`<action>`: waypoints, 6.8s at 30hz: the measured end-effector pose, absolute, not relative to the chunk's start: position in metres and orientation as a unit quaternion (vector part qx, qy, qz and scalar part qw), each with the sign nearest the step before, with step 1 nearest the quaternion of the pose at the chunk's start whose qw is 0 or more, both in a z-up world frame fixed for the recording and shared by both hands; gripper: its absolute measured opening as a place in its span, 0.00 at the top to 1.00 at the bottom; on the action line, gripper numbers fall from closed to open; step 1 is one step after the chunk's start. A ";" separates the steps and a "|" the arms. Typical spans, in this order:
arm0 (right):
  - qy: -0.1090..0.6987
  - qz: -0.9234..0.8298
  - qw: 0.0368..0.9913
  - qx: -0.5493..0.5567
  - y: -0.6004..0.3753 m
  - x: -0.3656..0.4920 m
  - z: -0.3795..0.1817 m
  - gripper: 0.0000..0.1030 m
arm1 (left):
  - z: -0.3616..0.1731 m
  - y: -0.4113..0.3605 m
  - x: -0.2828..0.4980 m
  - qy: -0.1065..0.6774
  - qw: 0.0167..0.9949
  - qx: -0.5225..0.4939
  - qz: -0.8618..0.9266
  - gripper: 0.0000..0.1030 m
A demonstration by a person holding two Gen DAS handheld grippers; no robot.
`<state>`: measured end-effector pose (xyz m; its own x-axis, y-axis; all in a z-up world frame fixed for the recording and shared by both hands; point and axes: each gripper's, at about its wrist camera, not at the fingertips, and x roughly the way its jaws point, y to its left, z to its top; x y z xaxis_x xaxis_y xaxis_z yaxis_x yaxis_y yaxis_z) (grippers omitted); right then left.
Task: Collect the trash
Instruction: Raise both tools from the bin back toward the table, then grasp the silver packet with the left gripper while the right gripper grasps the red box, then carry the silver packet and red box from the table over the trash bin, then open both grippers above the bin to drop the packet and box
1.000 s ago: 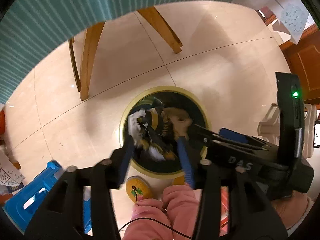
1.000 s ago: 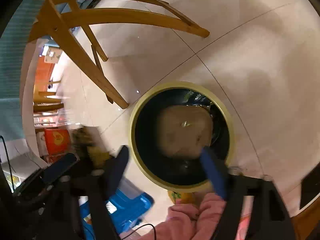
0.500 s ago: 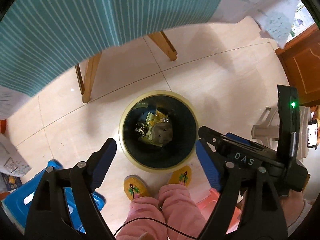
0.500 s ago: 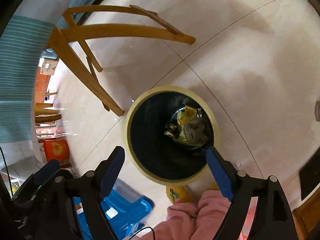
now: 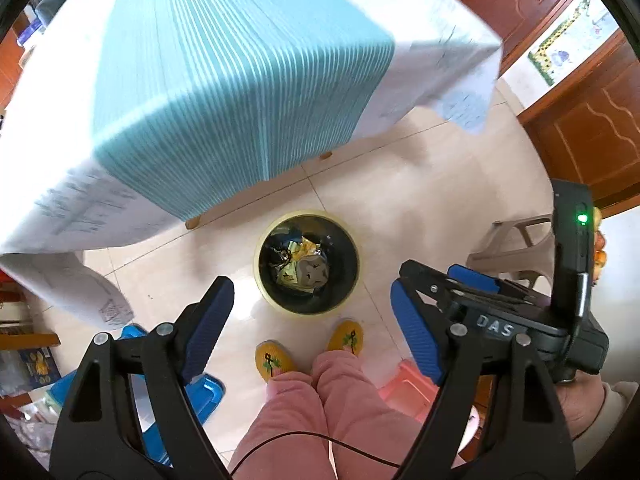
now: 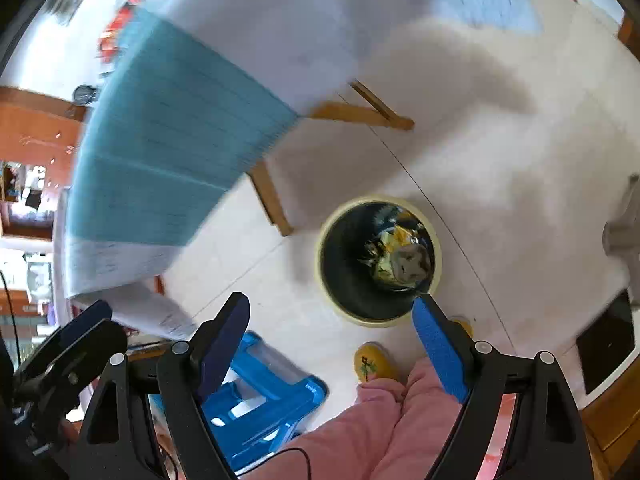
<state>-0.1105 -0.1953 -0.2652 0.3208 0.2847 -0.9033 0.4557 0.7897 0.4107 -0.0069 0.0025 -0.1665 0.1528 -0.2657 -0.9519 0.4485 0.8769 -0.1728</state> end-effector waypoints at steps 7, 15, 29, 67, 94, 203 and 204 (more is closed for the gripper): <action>0.534 -0.039 0.799 0.274 -0.171 -0.105 -0.148 0.18 | -0.083 0.033 0.000 0.578 0.780 0.045 -0.234 0.25; 0.467 -0.043 0.850 0.239 -0.160 -0.095 -0.044 0.18 | 0.005 0.045 0.022 0.492 0.829 0.046 -0.264 0.25; 0.405 -0.058 0.898 0.160 -0.175 -0.045 0.046 0.18 | 0.071 0.036 0.081 0.414 0.867 0.060 -0.270 0.25; 0.599 0.354 0.685 -0.213 -0.295 0.313 -0.152 0.19 | -0.139 -0.113 0.352 0.636 0.729 0.147 -0.207 0.25; 0.611 0.251 0.751 0.002 -0.338 0.273 -0.126 0.57 | -0.167 -0.127 0.345 0.654 0.732 0.101 -0.162 0.32; 0.634 -0.047 0.710 0.301 -0.225 -0.070 -0.513 0.54 | -0.477 -0.060 0.039 0.713 0.692 0.042 -0.105 0.19; 0.634 -0.046 0.711 0.302 -0.223 -0.066 -0.515 0.54 | -0.475 -0.057 0.040 0.710 0.696 0.041 -0.099 0.19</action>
<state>-0.0658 -0.2232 -0.5148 0.1920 0.3164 -0.9290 0.4483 0.8138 0.3699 0.0403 -0.0568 -0.4753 -0.0279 -0.0796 -0.9964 0.1971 0.9768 -0.0835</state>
